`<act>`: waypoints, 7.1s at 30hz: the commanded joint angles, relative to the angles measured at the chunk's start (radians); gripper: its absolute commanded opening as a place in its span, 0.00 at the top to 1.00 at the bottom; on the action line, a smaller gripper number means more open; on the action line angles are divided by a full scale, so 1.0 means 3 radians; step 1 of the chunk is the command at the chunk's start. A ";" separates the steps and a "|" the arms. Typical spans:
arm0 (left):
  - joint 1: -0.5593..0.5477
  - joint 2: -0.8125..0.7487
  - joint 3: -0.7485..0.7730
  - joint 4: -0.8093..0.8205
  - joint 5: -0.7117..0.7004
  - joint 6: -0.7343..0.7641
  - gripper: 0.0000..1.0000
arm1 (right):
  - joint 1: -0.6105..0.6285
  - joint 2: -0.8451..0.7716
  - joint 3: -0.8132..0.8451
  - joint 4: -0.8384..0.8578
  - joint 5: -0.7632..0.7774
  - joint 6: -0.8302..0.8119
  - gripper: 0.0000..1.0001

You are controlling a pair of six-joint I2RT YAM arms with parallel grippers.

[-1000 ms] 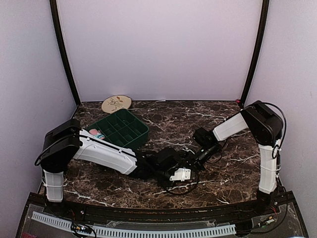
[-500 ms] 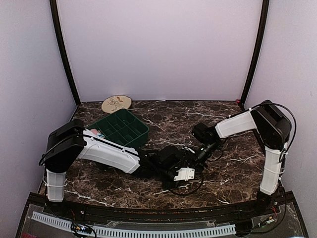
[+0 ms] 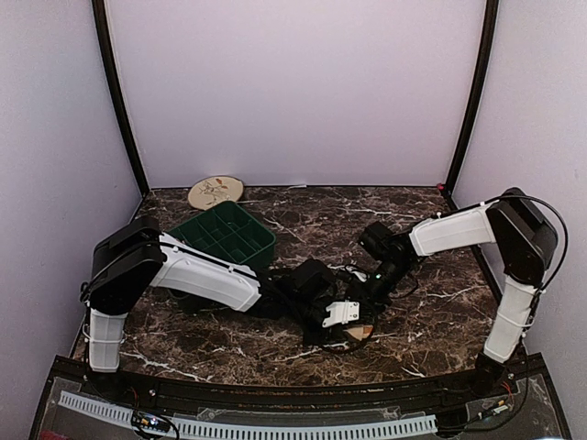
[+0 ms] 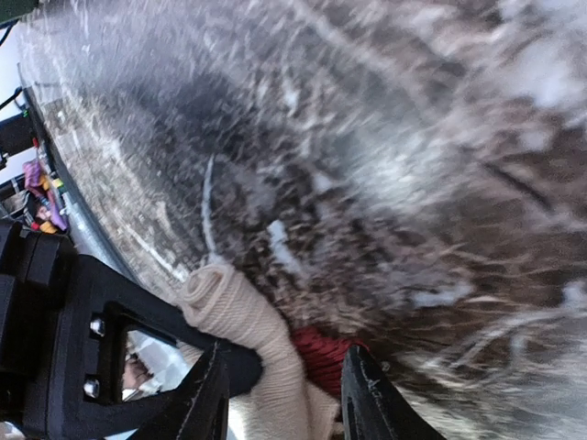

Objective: Roll the socks
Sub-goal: Pick up the sock from the center of the board, then place the sock in the storage box, then reset both arms

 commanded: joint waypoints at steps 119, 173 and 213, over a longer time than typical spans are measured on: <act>0.1673 -0.0657 0.0679 -0.4075 -0.2200 -0.7113 1.00 | 0.0240 -0.0340 0.0252 0.0880 0.1597 0.0224 0.59; 0.1817 -0.0755 0.0787 -0.3691 -0.2025 -0.6647 0.38 | 0.0326 -0.0126 0.0592 0.0788 0.1680 0.0229 0.58; 0.2710 -0.3860 -0.2104 0.0796 -0.2394 -0.1313 0.07 | -0.0607 -0.1034 0.0534 0.0659 0.3974 0.0479 0.37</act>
